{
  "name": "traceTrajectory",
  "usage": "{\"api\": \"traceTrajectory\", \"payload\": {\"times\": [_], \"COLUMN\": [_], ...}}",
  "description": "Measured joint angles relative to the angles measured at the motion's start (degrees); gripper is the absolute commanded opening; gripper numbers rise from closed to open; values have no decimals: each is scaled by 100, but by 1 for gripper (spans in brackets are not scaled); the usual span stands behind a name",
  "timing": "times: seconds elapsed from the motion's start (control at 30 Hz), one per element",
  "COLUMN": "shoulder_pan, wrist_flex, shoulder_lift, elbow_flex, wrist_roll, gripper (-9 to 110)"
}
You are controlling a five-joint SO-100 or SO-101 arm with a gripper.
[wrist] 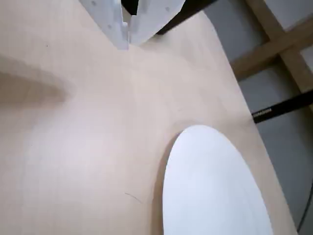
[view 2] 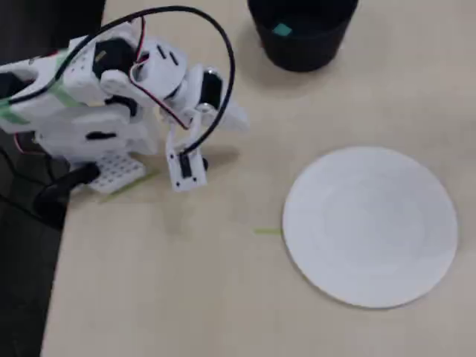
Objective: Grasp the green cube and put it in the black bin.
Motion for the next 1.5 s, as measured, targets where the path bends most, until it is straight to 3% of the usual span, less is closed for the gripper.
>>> {"api": "traceTrajectory", "payload": {"times": [1.5], "shoulder_pan": [141], "wrist_flex": [-237], "shoulder_lift": [62], "elbow_flex": [70], "wrist_roll": [53], "gripper": [0]}}
